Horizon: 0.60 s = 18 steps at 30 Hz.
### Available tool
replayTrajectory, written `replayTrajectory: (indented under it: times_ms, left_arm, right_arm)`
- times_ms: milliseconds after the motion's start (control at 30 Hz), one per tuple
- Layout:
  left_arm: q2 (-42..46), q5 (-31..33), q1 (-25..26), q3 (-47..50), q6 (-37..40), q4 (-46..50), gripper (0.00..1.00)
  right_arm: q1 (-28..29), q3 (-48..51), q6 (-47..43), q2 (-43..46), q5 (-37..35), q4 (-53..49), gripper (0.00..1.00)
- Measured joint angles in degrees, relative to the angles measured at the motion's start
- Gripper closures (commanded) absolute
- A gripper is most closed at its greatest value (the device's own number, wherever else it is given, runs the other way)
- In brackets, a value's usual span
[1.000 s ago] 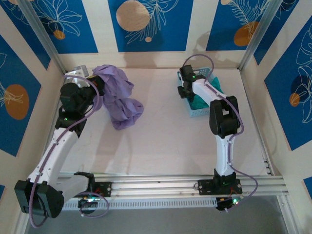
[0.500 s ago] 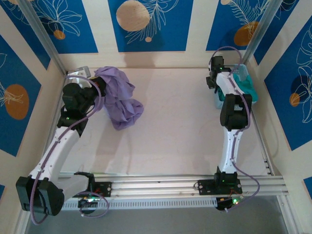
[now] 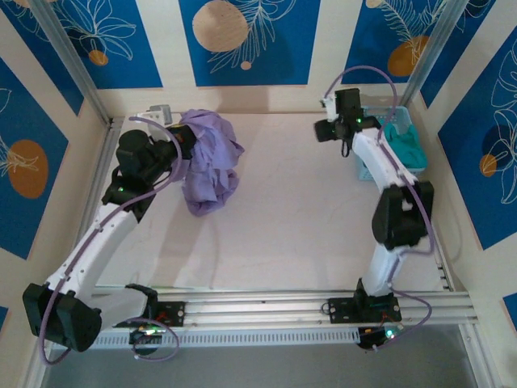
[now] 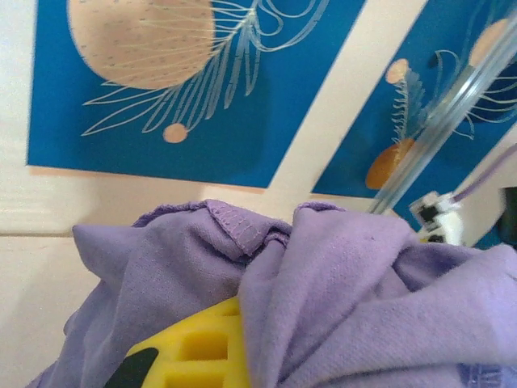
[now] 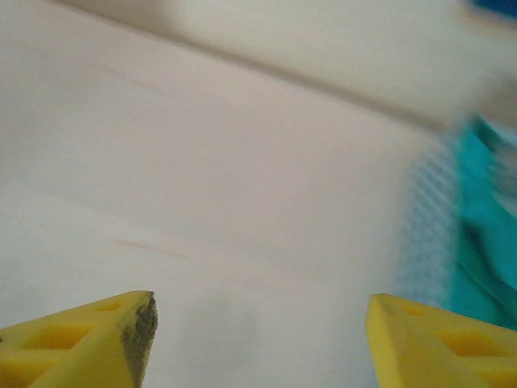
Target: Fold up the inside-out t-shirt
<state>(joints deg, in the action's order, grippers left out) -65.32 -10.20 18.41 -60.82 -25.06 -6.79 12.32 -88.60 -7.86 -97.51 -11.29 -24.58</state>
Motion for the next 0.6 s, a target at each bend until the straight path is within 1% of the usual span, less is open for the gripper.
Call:
replayTrajectory:
  times_ms: [67, 167, 267, 300, 333, 367, 467, 567, 600]
  left_arm:
    - [0.0, -0.8, 0.9, -0.1, 0.2, 0.1, 1.0]
    - [-0.1, -1.9, 1.9, -0.1, 0.2, 0.5, 1.0]
    - [-0.2, -2.3, 2.8, -0.1, 0.2, 0.5, 1.0]
    - [-0.2, -2.5, 3.0, -0.1, 0.3, 0.5, 1.0]
    - [-0.2, -2.6, 3.2, -0.1, 0.5, 0.5, 1.0]
    - [-0.2, -2.7, 3.4, -0.1, 0.7, 0.5, 1.0]
    - [-0.2, -2.9, 3.9, -0.1, 1.3, 0.5, 1.0]
    - [-0.2, -2.6, 3.9, -0.1, 1.8, 1.0, 1.0]
    - [-0.2, -2.5, 3.9, -0.1, 2.1, 1.3, 1.0]
  right_arm:
    - [5.2, 7.5, 0.8, 8.1, 10.6, 7.3, 0.24]
    - [10.4, 15.4, 1.9, 13.6, 24.2, 16.3, 0.24]
    - [12.9, 19.6, 3.3, 12.8, 33.6, 22.4, 0.24]
    - [13.3, 19.8, 3.5, 11.7, 35.5, 23.5, 0.24]
    - [13.8, 19.8, 3.8, 10.1, 37.4, 24.7, 0.27]
    - [14.3, 19.7, 3.8, 8.7, 39.1, 25.6, 0.36]
    - [15.5, 19.1, 4.5, 5.2, 42.5, 27.0, 0.71]
    - [15.8, 19.1, 5.2, 4.8, 44.6, 27.7, 0.96]
    - [15.7, 19.3, 5.7, 5.3, 45.1, 28.4, 1.0]
